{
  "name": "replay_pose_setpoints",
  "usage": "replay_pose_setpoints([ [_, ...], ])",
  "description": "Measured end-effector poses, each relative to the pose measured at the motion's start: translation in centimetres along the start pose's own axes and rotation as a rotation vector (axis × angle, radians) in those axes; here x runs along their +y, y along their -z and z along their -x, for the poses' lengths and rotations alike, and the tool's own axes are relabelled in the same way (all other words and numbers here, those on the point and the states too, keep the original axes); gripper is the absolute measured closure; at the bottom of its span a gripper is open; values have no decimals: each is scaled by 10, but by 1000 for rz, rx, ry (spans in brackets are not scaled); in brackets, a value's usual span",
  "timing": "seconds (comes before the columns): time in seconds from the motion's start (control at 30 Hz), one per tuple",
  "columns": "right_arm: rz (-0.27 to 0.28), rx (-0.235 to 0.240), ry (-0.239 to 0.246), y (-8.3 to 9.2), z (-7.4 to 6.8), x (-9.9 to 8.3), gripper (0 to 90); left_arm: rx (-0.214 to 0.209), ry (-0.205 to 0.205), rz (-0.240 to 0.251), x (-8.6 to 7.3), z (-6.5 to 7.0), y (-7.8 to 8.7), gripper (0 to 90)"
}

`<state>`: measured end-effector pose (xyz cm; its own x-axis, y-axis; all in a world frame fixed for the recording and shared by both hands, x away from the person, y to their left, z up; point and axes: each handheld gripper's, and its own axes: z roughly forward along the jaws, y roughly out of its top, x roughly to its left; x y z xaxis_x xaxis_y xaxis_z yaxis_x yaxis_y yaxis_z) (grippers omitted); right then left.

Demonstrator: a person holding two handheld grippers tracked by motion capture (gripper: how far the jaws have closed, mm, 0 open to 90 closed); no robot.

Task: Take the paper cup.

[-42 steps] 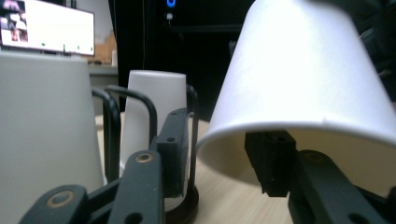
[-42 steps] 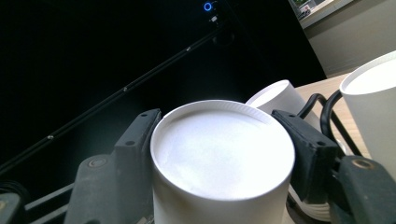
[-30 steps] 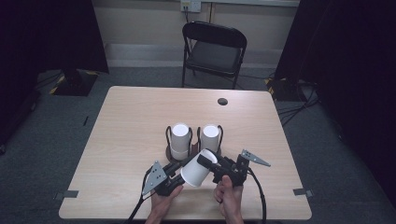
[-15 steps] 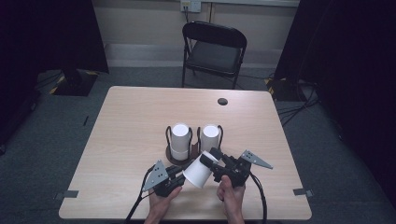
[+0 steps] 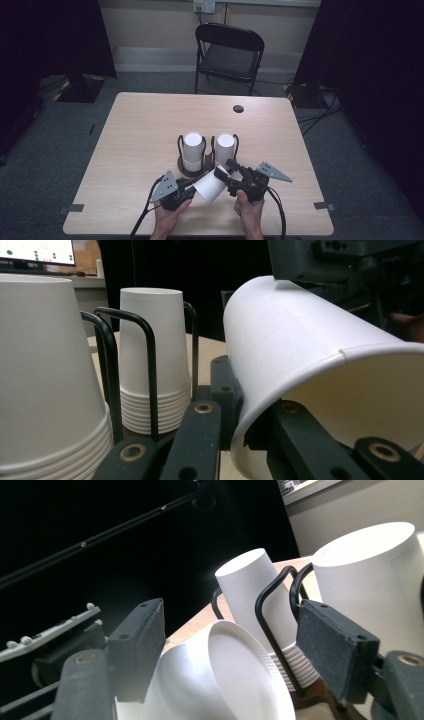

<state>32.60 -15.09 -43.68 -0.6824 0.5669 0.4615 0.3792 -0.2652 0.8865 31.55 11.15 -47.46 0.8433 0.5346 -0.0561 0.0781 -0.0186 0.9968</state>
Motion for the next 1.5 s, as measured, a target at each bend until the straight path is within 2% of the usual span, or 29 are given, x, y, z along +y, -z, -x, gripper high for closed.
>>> replay_pose_setpoints([
  [0.17,3,-13,25,4,0,2,257,0,10,-33,0,-4,0,870],
  [0.3,-1,-27,54,8,0,3,255,0,2,-63,0,-6,1,872],
  [0.33,-2,-30,61,8,0,3,254,3,5,-83,0,-7,2,873],
  [0.43,-7,-40,84,11,-1,3,255,12,7,-98,1,-9,4,873],
  [0.57,-29,-69,133,14,-2,3,265,12,-26,-124,4,-11,8,871],
  [0.73,-39,-82,150,17,-2,2,265,32,-54,-173,9,-14,10,871],
  [0.83,-45,-92,174,19,-2,1,271,33,-44,-190,12,-16,11,871],
  [0.93,-62,-103,221,21,-3,0,291,41,-30,-207,15,-19,10,872],
  [1.0,-66,-108,233,23,-4,0,291,40,-36,-214,16,-21,10,872],
  [1.03,-72,-120,261,25,-5,-1,287,39,-33,-226,18,-22,11,873],
  [1.07,-75,-124,266,26,-5,-1,285,34,-32,-232,18,-23,11,872],
  [1.2,-100,-133,283,29,-4,-3,252,25,-30,-261,21,-27,10,872],
  [1.37,-128,-155,313,29,-7,-6,205,24,-20,-258,25,-30,10,872],
  [1.4,-132,-162,343,30,-10,-7,196,26,-27,-275,27,-31,8,872],
  [1.5,-135,-133,354,30,-12,-7,196,15,-32,-300,30,-33,7,872],
])
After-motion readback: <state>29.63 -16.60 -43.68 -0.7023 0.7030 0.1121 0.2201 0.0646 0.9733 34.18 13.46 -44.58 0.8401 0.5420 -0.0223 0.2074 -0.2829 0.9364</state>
